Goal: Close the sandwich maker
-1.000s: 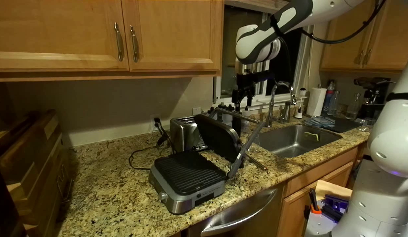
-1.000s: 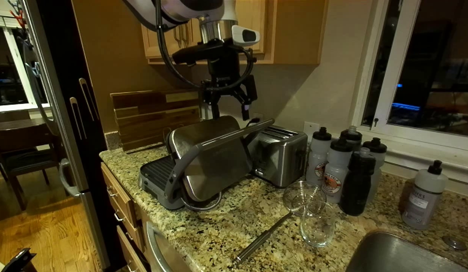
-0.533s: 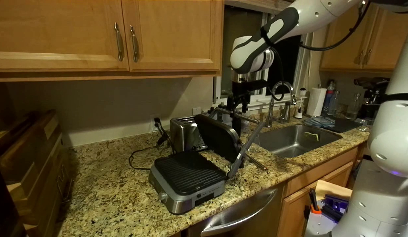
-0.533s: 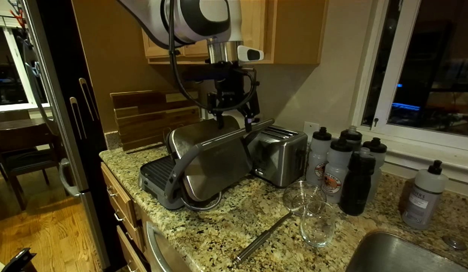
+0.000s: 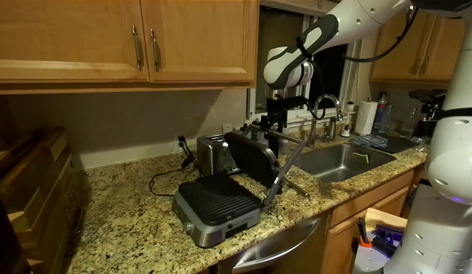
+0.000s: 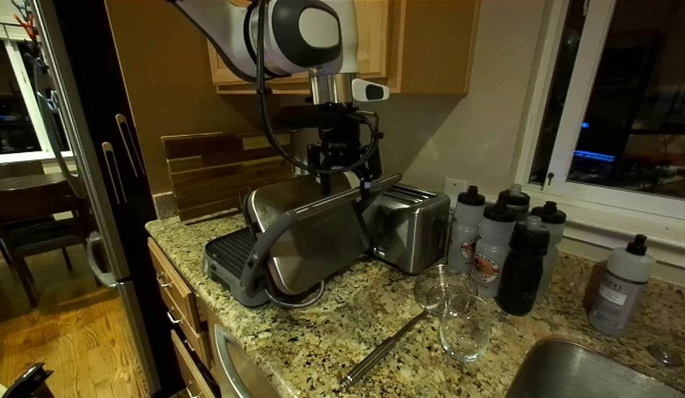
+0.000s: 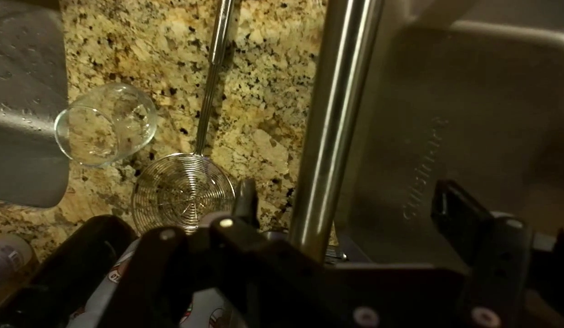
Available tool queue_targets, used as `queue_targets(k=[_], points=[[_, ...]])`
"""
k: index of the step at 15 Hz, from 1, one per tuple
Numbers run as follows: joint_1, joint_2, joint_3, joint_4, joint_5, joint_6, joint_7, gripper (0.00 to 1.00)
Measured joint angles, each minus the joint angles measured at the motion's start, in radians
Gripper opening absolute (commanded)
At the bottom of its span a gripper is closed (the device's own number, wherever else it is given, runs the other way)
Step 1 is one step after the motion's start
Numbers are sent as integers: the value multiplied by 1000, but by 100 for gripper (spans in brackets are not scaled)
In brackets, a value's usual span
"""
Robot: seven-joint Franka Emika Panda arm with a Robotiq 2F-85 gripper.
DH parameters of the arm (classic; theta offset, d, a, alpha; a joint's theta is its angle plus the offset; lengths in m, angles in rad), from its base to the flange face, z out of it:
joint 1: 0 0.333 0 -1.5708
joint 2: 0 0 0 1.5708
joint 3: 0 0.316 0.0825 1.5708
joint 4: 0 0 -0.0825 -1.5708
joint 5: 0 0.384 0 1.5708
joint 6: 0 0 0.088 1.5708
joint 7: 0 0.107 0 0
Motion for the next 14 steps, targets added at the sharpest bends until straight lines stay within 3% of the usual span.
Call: queue_targets(k=[9,14], points=[[-14,42,-8,22,44,0,-48,10],[-17,46,-13,25,58,0,-49,6]])
